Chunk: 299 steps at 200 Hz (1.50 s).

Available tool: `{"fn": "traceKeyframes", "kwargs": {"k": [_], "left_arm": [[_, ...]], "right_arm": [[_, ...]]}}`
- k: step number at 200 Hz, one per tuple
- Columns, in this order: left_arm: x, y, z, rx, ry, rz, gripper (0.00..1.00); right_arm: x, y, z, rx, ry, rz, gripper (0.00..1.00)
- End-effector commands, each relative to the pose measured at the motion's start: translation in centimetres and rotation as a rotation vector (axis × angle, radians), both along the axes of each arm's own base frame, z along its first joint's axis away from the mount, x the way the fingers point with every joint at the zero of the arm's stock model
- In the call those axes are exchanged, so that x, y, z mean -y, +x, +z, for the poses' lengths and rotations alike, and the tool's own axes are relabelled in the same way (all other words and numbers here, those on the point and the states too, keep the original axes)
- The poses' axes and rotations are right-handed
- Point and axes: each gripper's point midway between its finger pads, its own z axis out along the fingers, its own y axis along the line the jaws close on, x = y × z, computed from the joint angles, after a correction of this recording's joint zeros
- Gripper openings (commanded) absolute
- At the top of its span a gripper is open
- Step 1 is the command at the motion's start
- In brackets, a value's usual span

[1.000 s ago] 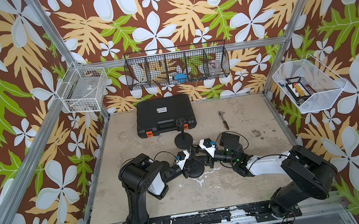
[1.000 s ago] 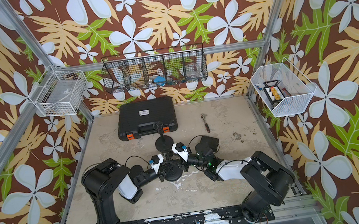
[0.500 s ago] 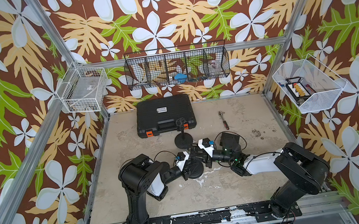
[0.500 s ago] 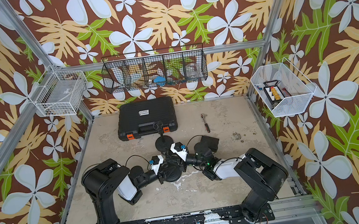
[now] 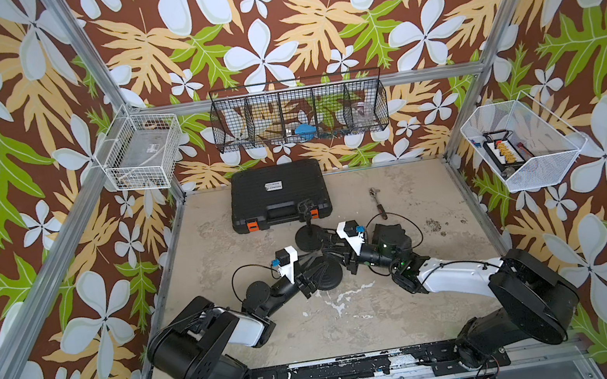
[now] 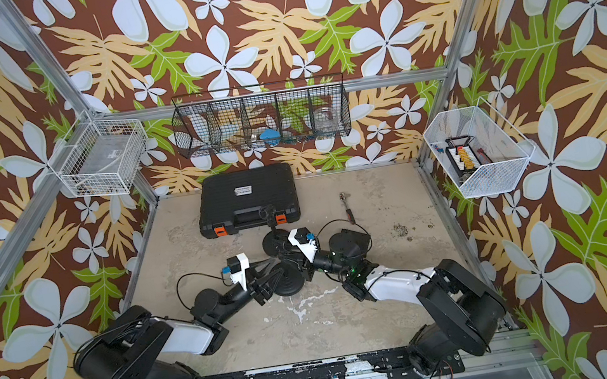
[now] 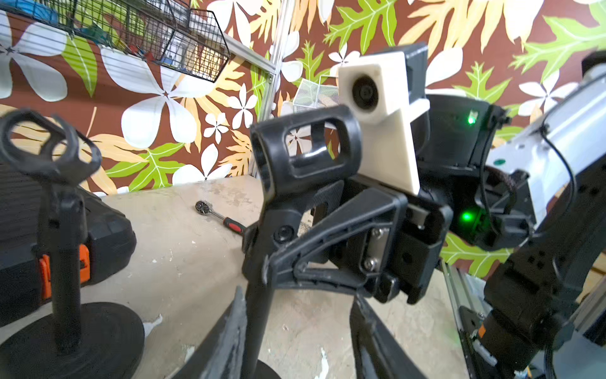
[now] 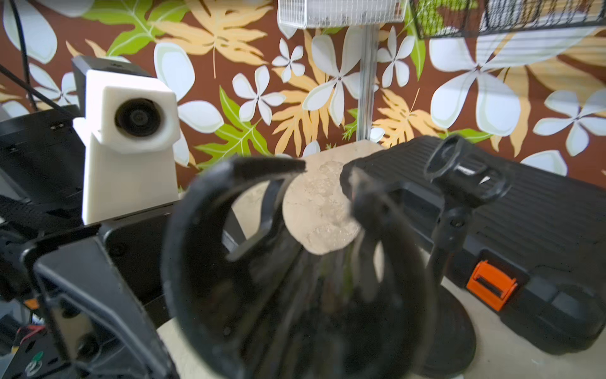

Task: Assemble a microphone stand
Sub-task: Pick up the microphone stand at the center of the board, then screw the microphone stand pole into the microphone stand base.

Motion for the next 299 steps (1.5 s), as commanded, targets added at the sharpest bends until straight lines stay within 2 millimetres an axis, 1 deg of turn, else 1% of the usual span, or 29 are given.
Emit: {"fn": "traceKeyframes", "kwargs": {"k": [1, 19, 31, 45, 59, 71, 89, 101, 111, 130, 148, 167, 188, 194, 210, 217, 243, 258, 269, 299], "left_arm": [[0.2, 1.7, -1.0, -0.213, 0.011, 0.033, 0.49], [0.2, 2.6, -0.4, -0.314, 0.018, 0.062, 0.52], [-0.2, 3.2, -0.5, -0.399, 0.011, 0.088, 0.55], [-0.6, 3.7, -0.4, -0.502, -0.029, 0.082, 0.56], [-1.3, 3.9, -0.8, -0.606, -0.072, 0.072, 0.55], [-1.9, 3.7, -1.1, -0.67, -0.107, 0.069, 0.54], [-3.1, 3.8, -2.3, -0.803, -0.133, 0.116, 0.55], [-3.5, 3.6, -2.5, -0.847, -0.127, 0.116, 0.55], [-3.7, 3.2, -2.2, -0.859, -0.126, 0.109, 0.56], [-3.9, 2.4, -1.3, -0.88, -0.155, 0.087, 0.63], [-3.3, 1.4, -0.8, -0.929, -0.181, 0.016, 0.64], [-2.8, 0.8, -1.1, -0.999, -0.205, -0.03, 0.64], [-2.6, 0.3, -0.4, -1.007, -0.254, -0.076, 0.65], [-2.5, 0.1, 0.1, -0.994, -0.269, -0.095, 0.65], [-2.3, -0.6, 1.6, -0.952, -0.319, -0.166, 0.65], [-2.2, -0.8, 2.0, -0.951, -0.335, -0.188, 0.65], [-1.9, -1.1, 2.4, -0.955, -0.33, -0.223, 0.65], [-1.9, -1.2, 2.9, -0.946, -0.342, -0.235, 0.65], [-2.0, -1.3, 2.8, -0.95, -0.349, -0.234, 0.64], [-2.0, -1.2, 2.5, -0.969, -0.355, -0.23, 0.58]], "right_arm": [[0.4, 0.9, 2.8, 0.023, 0.045, -0.055, 0.0], [1.0, 0.9, 4.2, 0.034, 0.053, -0.087, 0.0], [1.4, 1.1, 5.2, 0.049, 0.043, -0.108, 0.0], [1.4, 1.3, 6.0, 0.056, 0.01, -0.114, 0.0], [1.3, 1.3, 6.5, 0.058, -0.029, -0.112, 0.0], [1.5, 1.2, 7.2, 0.069, -0.037, -0.117, 0.0], [2.0, 1.0, 8.8, 0.097, -0.031, -0.129, 0.0], [2.3, 0.8, 9.9, 0.104, -0.024, -0.133, 0.0], [2.4, 0.7, 10.7, 0.108, -0.024, -0.129, 0.0], [2.5, 0.6, 12.2, 0.121, -0.014, -0.126, 0.0], [2.5, 0.2, 13.2, 0.133, 0.003, -0.117, 0.0], [2.5, -0.4, 14.5, 0.143, 0.037, -0.093, 0.0], [2.3, -1.2, 15.9, 0.15, 0.076, -0.055, 0.0], [2.3, -1.3, 16.2, 0.15, 0.084, -0.051, 0.0], [2.2, -1.7, 16.7, 0.148, 0.101, -0.032, 0.0], [2.2, -1.8, 16.7, 0.141, 0.109, -0.024, 0.0], [2.0, -2.9, 17.3, 0.143, 0.144, 0.028, 0.0], [1.9, -3.2, 17.3, 0.144, 0.148, 0.038, 0.0], [1.9, -3.3, 17.3, 0.145, 0.15, 0.045, 0.0], [1.7, -3.8, 17.3, 0.154, 0.16, 0.077, 0.0]]}}
